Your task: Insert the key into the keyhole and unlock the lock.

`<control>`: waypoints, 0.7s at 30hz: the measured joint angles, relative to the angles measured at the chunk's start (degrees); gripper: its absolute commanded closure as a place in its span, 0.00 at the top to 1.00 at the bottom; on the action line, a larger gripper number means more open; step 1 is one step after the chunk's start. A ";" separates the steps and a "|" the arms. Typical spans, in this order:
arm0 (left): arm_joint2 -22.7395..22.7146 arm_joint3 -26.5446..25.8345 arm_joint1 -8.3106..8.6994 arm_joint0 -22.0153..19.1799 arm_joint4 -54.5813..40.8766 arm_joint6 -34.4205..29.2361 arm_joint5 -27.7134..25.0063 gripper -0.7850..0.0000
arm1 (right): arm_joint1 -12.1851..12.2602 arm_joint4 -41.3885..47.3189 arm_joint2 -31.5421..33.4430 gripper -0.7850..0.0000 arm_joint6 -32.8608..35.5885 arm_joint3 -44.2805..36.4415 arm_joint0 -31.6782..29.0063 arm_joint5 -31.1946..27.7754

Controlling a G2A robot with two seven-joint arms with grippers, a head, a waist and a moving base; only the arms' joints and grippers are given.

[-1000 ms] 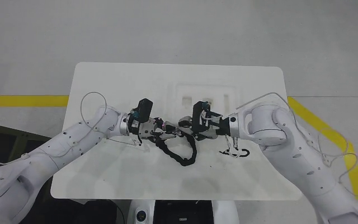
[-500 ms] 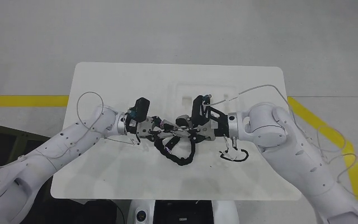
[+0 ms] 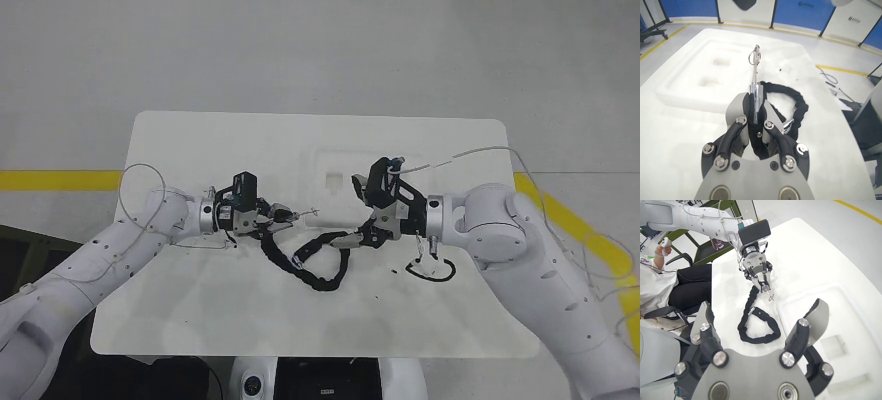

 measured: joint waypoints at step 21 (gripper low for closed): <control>-6.45 -4.32 -0.71 4.17 0.70 -18.28 9.91 0.99 | 0.92 1.51 3.26 1.00 0.75 0.79 -3.25 1.44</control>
